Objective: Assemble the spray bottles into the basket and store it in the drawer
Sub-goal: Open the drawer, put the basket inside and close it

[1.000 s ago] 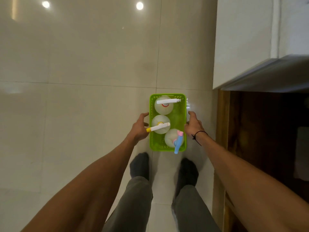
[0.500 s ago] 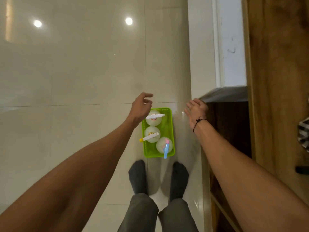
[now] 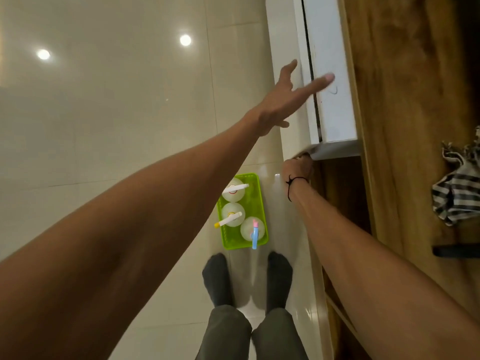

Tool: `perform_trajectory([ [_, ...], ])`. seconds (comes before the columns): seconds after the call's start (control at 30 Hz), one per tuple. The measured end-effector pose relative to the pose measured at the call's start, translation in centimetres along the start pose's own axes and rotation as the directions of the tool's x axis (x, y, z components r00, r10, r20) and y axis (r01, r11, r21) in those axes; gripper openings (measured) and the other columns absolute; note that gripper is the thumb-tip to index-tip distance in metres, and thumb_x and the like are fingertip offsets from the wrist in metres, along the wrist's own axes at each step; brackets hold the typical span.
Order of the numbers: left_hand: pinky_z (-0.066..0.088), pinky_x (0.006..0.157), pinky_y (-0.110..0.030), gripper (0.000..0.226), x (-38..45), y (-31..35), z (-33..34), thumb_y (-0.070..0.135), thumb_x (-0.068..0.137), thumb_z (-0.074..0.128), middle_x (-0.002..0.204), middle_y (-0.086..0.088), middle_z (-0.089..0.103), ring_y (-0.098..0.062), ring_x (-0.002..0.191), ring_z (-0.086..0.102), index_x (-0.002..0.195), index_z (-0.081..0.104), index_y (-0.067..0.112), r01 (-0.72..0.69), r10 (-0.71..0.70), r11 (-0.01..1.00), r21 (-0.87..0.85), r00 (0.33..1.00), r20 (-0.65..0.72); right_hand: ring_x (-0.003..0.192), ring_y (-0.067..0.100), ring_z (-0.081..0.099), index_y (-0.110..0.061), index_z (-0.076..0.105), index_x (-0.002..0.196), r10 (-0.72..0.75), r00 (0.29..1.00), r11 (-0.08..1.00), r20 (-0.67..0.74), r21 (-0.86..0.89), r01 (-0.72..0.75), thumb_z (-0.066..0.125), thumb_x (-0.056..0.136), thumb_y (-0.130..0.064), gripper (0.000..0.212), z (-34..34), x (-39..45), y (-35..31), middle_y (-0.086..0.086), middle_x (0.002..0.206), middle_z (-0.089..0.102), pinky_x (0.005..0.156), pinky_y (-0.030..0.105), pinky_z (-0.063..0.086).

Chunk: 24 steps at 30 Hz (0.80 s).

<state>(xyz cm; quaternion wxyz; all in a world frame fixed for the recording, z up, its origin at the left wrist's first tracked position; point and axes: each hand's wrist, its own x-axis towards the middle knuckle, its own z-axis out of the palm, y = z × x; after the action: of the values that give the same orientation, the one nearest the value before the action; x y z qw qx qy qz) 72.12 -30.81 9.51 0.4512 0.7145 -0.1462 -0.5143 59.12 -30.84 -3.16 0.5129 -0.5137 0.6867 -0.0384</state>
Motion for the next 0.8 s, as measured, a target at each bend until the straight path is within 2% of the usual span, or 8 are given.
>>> perform_trajectory([
  [0.1,0.050,0.106,-0.066,0.115,0.2,0.7,0.0,0.041,0.092,0.078,0.176,-0.009,0.011,-0.042,0.153,0.035,0.166,-0.010,0.034,0.020,-0.026,0.989,0.146,0.999,0.035,0.112,0.035,0.063,0.002,0.058,0.129,-0.038,0.998,0.999,0.057,-0.013,0.039,0.045,0.095,0.005,0.037,0.5,-0.6,0.2,0.022,0.134,0.062,0.082,0.030,0.046],
  [0.2,0.057,0.097,-0.060,0.112,-0.3,-0.7,-0.7,0.016,0.097,0.073,0.174,-0.012,0.017,-0.043,0.146,0.044,0.166,-0.013,0.033,0.015,-0.015,0.978,0.206,1.000,-0.003,0.101,0.031,0.060,0.001,0.057,0.126,-0.057,0.989,0.995,0.136,-0.068,0.067,0.044,0.093,0.006,0.036,0.7,-1.6,0.7,0.024,0.130,0.061,0.076,0.033,0.048],
  [0.27,0.059,0.096,-0.058,0.104,-0.9,-2.2,-1.7,0.022,0.100,0.068,0.172,-0.016,0.023,-0.042,0.145,0.045,0.166,-0.012,0.033,0.059,-0.057,0.979,0.193,0.998,-0.016,0.099,0.029,0.059,-0.002,0.058,0.124,-0.075,0.981,0.991,0.180,-0.100,0.094,0.043,0.089,0.009,0.040,1.1,-2.3,1.1,0.023,0.127,0.062,0.076,0.030,0.044],
  [0.37,0.058,0.098,-0.061,0.095,-1.9,-3.9,-3.5,0.029,0.103,0.063,0.169,-0.018,0.029,-0.040,0.145,0.046,0.166,-0.009,0.033,0.114,-0.113,0.983,0.145,0.994,-0.014,0.118,0.031,0.062,-0.006,0.058,0.132,-0.096,0.957,0.980,0.275,-0.145,0.140,0.043,0.087,0.012,0.050,2.0,-3.1,1.6,0.015,0.132,0.064,0.084,0.027,0.045],
  [0.53,0.063,0.090,-0.057,0.087,-3.6,-4.9,-6.3,0.030,0.104,0.056,0.158,-0.019,0.042,-0.035,0.132,0.057,0.167,-0.003,0.029,0.118,-0.107,0.981,0.153,0.991,-0.076,0.143,0.025,0.048,-0.013,0.049,0.149,-0.088,0.890,0.946,0.448,-0.242,0.215,0.037,0.085,0.018,0.072,4.2,-4.4,2.1,0.008,0.149,0.057,0.120,0.038,0.040],
  [0.63,0.064,0.087,-0.058,0.083,-4.5,-5.6,-8.6,0.029,0.102,0.056,0.153,-0.017,0.047,-0.036,0.129,0.060,0.166,0.002,0.026,0.118,-0.102,0.978,0.175,0.990,-0.097,0.144,0.026,0.046,-0.017,0.046,0.152,-0.073,0.850,0.914,0.522,-0.306,0.266,0.036,0.086,0.017,0.075,5.6,-5.1,2.0,0.006,0.152,0.054,0.116,0.035,0.043],
  [0.73,0.065,0.083,-0.056,0.080,-5.6,-6.4,-10.7,0.030,0.101,0.055,0.147,-0.016,0.053,-0.036,0.124,0.063,0.165,0.007,0.028,0.131,-0.109,0.974,0.182,0.986,-0.130,0.142,0.027,0.048,-0.018,0.045,0.153,-0.062,0.813,0.907,0.578,-0.307,0.287,0.037,0.085,0.018,0.078,7.0,-5.9,2.0,0.006,0.153,0.053,0.092,0.027,0.052],
  [0.8,0.066,0.081,-0.054,0.080,-6.2,-7.0,-11.9,0.030,0.101,0.055,0.146,-0.014,0.054,-0.034,0.120,0.065,0.166,0.008,0.028,0.129,-0.101,0.974,0.188,0.983,-0.154,0.144,0.027,0.047,-0.017,0.045,0.153,-0.066,0.792,0.904,0.608,-0.299,0.305,0.036,0.084,0.018,0.078,8.0,-6.5,2.0,0.008,0.152,0.053,0.105,0.038,0.052],
])
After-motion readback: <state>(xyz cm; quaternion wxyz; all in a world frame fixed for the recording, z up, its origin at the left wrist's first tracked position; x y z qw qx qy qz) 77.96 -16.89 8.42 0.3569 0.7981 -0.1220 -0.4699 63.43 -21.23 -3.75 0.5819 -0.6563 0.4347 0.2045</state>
